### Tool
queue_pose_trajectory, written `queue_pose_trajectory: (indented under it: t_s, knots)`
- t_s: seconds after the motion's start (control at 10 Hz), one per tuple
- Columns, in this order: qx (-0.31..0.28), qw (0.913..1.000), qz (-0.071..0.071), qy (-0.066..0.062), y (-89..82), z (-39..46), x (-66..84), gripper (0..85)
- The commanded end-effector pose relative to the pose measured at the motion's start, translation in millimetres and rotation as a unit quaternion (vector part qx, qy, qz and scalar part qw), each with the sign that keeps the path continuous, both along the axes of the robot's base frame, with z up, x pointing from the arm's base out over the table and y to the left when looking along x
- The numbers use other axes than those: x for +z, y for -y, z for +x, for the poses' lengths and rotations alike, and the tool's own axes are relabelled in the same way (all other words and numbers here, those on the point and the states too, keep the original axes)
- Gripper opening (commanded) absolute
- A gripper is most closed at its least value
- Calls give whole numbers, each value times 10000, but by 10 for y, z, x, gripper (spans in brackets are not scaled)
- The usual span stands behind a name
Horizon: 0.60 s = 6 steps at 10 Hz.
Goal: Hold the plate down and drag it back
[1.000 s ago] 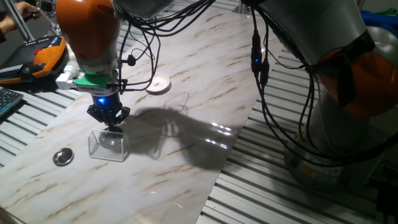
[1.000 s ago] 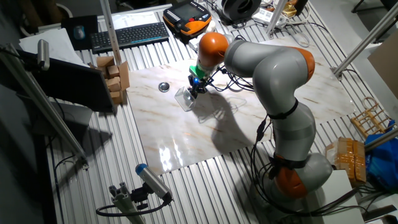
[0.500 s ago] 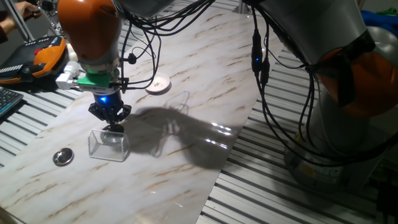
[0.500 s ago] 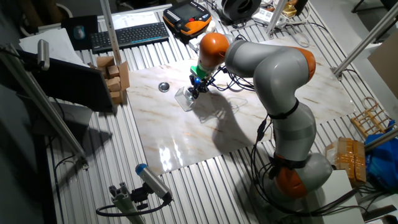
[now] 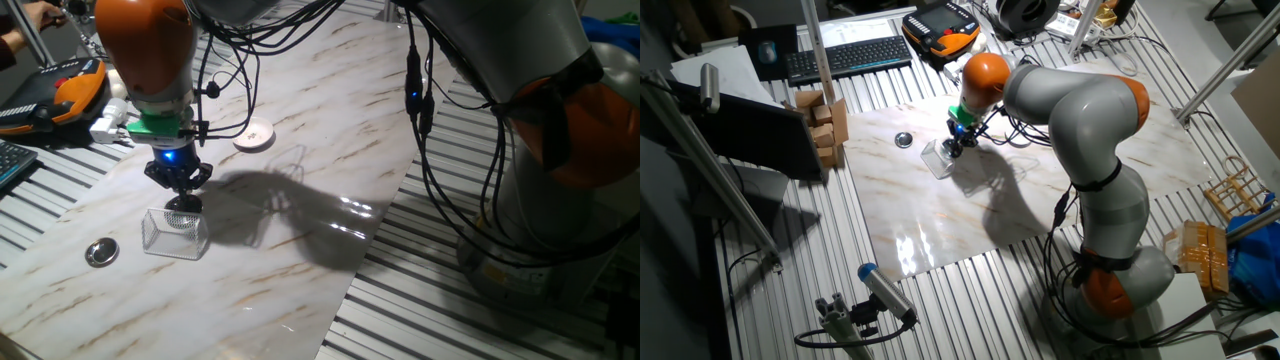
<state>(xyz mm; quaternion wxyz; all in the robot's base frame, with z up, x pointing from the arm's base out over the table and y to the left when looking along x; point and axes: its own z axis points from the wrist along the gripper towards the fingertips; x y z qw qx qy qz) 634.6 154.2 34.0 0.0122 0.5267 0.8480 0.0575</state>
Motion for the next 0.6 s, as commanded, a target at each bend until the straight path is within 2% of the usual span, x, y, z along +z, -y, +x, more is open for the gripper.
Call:
queue_pose_trajectory:
  t_s: [0.0, 0.2, 0.5]
  knots:
    - [21, 10000, 4, 10, 24, 3, -6, 0]
    - [28, 10000, 41, 18, 31, -12, -51, 0]
    - [3, 9999, 90, -46, -8, -13, 36, 0]
